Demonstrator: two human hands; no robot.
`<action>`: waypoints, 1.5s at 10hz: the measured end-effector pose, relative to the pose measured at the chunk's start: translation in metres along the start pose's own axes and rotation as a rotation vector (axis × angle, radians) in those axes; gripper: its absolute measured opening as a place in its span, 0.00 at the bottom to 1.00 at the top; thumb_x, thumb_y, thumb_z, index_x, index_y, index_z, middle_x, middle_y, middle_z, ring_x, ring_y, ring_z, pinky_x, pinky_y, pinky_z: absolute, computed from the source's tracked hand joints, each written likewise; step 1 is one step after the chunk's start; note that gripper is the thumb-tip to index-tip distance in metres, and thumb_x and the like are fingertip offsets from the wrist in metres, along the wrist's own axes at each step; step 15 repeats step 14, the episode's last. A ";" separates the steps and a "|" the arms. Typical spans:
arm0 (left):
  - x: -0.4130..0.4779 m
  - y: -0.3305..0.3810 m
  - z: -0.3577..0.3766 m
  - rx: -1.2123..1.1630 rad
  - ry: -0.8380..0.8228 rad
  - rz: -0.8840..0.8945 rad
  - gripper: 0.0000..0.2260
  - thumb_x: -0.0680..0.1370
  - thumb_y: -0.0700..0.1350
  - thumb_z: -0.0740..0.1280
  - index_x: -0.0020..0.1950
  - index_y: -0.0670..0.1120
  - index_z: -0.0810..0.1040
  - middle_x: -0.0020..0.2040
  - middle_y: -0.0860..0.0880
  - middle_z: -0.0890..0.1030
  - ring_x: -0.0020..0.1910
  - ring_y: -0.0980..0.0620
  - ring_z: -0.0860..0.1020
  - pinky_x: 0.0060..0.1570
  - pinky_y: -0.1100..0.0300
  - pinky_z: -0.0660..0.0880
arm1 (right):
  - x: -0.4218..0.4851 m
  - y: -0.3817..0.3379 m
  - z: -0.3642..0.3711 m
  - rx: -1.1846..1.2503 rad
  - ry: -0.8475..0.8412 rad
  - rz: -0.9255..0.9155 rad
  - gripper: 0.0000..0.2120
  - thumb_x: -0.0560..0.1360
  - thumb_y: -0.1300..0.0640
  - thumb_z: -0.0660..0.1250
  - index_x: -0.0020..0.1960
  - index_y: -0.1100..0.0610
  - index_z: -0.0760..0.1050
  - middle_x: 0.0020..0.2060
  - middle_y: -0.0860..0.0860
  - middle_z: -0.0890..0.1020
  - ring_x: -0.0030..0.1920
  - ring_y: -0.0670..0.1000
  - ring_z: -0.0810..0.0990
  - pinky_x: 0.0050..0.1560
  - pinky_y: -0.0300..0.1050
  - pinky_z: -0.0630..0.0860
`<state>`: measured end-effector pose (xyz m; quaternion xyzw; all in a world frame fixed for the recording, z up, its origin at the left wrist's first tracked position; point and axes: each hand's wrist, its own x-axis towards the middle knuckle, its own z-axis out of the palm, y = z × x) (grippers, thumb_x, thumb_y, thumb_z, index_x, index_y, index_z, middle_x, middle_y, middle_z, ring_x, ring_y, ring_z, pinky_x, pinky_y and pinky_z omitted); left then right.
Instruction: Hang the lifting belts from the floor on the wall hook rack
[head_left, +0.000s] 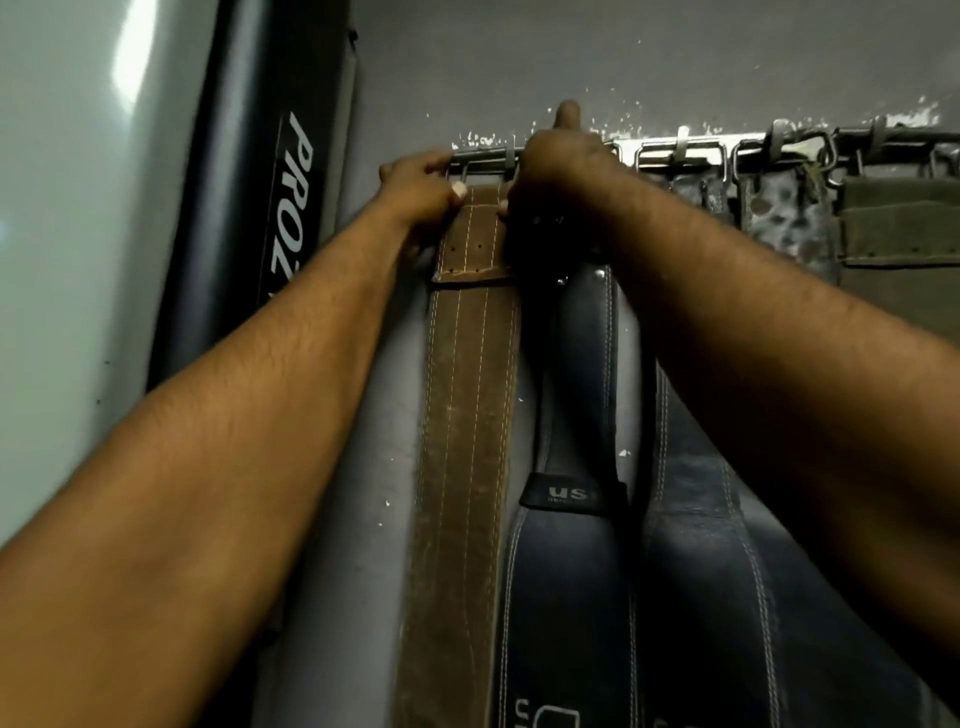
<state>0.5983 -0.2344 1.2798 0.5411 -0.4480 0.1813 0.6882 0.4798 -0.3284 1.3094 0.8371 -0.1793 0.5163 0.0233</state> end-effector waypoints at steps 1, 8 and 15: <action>-0.009 -0.022 0.008 0.016 0.065 0.042 0.25 0.74 0.40 0.68 0.70 0.54 0.72 0.65 0.50 0.74 0.59 0.50 0.78 0.54 0.55 0.81 | -0.019 0.005 0.018 -0.051 0.063 -0.054 0.18 0.76 0.56 0.72 0.65 0.58 0.75 0.77 0.57 0.57 0.68 0.59 0.70 0.67 0.49 0.73; -0.202 -0.121 0.006 -0.121 0.012 -0.337 0.06 0.80 0.45 0.66 0.48 0.42 0.78 0.43 0.44 0.84 0.37 0.53 0.83 0.32 0.63 0.80 | -0.210 0.042 0.108 0.354 -0.086 0.113 0.10 0.73 0.50 0.75 0.50 0.54 0.80 0.46 0.51 0.86 0.50 0.52 0.84 0.56 0.53 0.81; -0.344 -0.168 -0.001 0.294 0.036 -0.530 0.19 0.75 0.49 0.71 0.63 0.44 0.73 0.62 0.43 0.77 0.58 0.44 0.78 0.58 0.54 0.76 | -0.374 0.074 0.083 0.539 -0.078 0.266 0.23 0.76 0.63 0.70 0.70 0.56 0.72 0.66 0.53 0.75 0.66 0.49 0.75 0.69 0.42 0.71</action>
